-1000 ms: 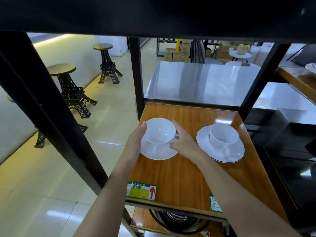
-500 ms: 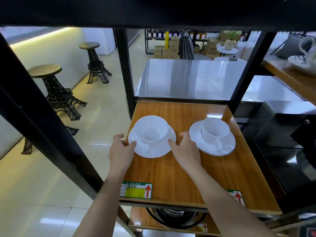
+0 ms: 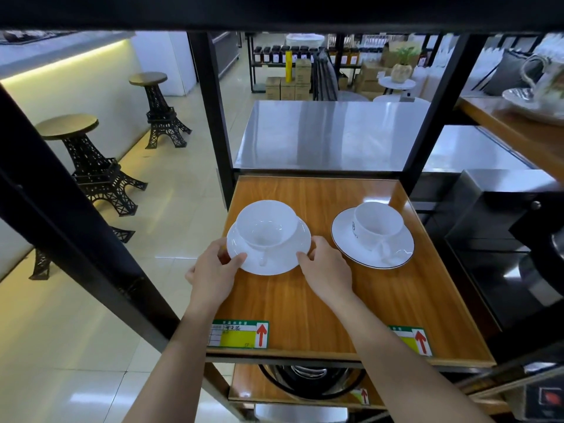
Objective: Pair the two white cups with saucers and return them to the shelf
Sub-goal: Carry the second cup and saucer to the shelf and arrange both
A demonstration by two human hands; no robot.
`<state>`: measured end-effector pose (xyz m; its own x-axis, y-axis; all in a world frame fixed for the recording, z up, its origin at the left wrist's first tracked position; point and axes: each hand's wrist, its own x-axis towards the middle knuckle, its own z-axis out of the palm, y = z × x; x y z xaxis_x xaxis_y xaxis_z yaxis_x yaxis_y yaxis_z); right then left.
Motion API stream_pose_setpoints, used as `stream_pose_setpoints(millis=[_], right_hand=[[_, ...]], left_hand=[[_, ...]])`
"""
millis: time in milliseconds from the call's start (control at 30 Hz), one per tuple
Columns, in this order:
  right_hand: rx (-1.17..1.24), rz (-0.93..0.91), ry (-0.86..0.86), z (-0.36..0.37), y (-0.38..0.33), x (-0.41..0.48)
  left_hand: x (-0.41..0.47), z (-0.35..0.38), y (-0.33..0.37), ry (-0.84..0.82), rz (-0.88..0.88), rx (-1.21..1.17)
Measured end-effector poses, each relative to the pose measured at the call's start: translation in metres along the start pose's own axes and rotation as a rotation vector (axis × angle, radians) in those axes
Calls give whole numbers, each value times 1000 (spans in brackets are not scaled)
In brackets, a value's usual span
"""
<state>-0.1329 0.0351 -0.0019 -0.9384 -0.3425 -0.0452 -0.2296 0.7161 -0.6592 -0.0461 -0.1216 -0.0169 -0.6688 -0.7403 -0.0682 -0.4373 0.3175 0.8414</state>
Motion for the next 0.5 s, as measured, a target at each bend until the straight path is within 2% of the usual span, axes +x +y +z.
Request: stream_pose_setpoints(millis=[233, 500], right_hand=[[83, 15, 29, 2, 8, 1], [159, 40, 58, 2, 13, 4]], left_hand=[[-5, 0, 8, -42, 117, 184], [0, 7, 4, -32, 164, 375]])
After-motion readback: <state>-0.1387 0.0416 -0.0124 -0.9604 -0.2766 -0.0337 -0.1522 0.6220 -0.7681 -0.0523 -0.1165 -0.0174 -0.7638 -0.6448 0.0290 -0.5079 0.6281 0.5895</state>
